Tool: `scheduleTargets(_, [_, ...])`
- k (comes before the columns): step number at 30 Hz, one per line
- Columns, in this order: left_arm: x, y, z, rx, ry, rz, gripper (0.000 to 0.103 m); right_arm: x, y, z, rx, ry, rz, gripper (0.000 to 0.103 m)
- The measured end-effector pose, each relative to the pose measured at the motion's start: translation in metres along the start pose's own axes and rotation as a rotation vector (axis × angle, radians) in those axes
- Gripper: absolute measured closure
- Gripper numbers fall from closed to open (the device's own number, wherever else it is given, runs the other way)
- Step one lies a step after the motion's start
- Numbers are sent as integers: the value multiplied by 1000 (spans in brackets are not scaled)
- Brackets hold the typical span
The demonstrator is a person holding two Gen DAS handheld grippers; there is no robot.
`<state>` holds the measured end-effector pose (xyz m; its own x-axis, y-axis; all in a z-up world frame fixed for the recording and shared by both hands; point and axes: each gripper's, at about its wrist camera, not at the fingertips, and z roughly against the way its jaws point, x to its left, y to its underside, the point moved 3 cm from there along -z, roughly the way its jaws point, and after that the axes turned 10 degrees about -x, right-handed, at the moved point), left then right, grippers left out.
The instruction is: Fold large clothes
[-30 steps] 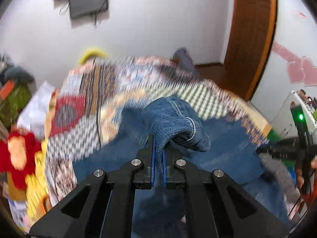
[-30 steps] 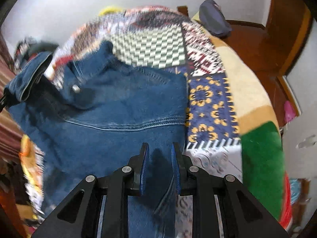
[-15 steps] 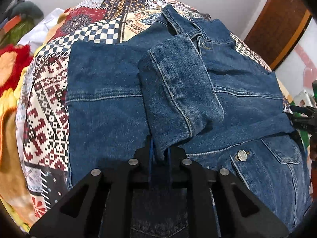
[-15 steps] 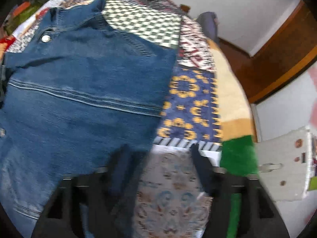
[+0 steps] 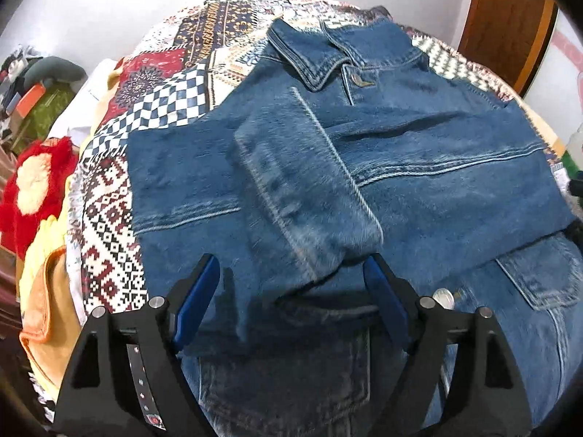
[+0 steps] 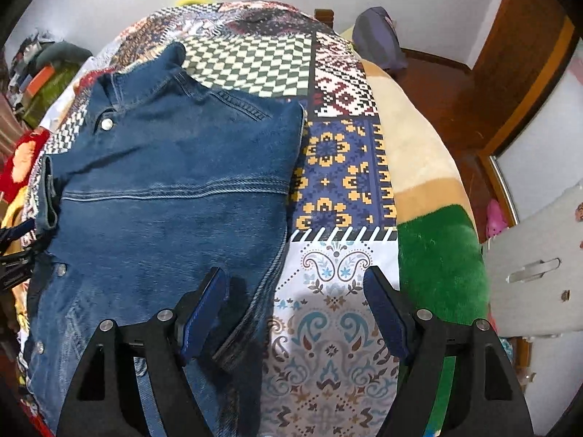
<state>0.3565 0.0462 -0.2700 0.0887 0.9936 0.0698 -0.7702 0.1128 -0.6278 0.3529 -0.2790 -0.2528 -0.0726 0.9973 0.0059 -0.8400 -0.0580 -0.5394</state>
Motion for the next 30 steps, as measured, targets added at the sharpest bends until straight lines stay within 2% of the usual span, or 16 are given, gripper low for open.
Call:
scheduleTargets(4, [0, -6, -14, -12, -26, 6, 23, 1, -3, 4, -6, -23, -19, 27])
scheduleTargets(6, [4, -9, -12, -31, -22, 30, 33, 1, -4, 3, -6, -30, -28, 27])
scheduleTargets(7, [8, -12, -10, -43, -46, 43, 41, 0, -4, 3, -6, -31, -31, 27])
scheduleTargets(10, [36, -13, -4, -63, -118, 100, 45, -3, -6, 1, -5, -29, -42, 27])
scheduleTargets(13, [77, -3, -6, -25, -152, 185, 50, -5, -6, 1, -2, -35, -59, 27])
scheduleTargets(15, [98, 9, -8, -2, -130, 230, 49, -5, -7, -1, 0, -41, -65, 27])
scheduleTargets(16, [109, 19, -9, 16, -67, 274, 47, -5, -7, -1, 1, -41, -66, 27])
scheduleTargets(18, [119, 31, -7, 21, -18, 319, 42, -4, -6, -4, 6, -40, -67, 27])
scheduleTargets(19, [121, 33, -5, 18, -22, 318, 36, -2, -6, -6, 11, -40, -66, 27])
scheduleTargets(21, [124, 36, 0, 7, -32, 309, 31, 1, -5, -10, 23, -47, -68, 27])
scheduleTargets(26, [129, 32, 12, 15, -6, 337, 29, 7, -6, -15, 37, -82, -77, 27])
scheduleTargets(30, [146, 22, 34, -32, -18, 351, 25, 8, -14, -14, 25, -99, -83, 27])
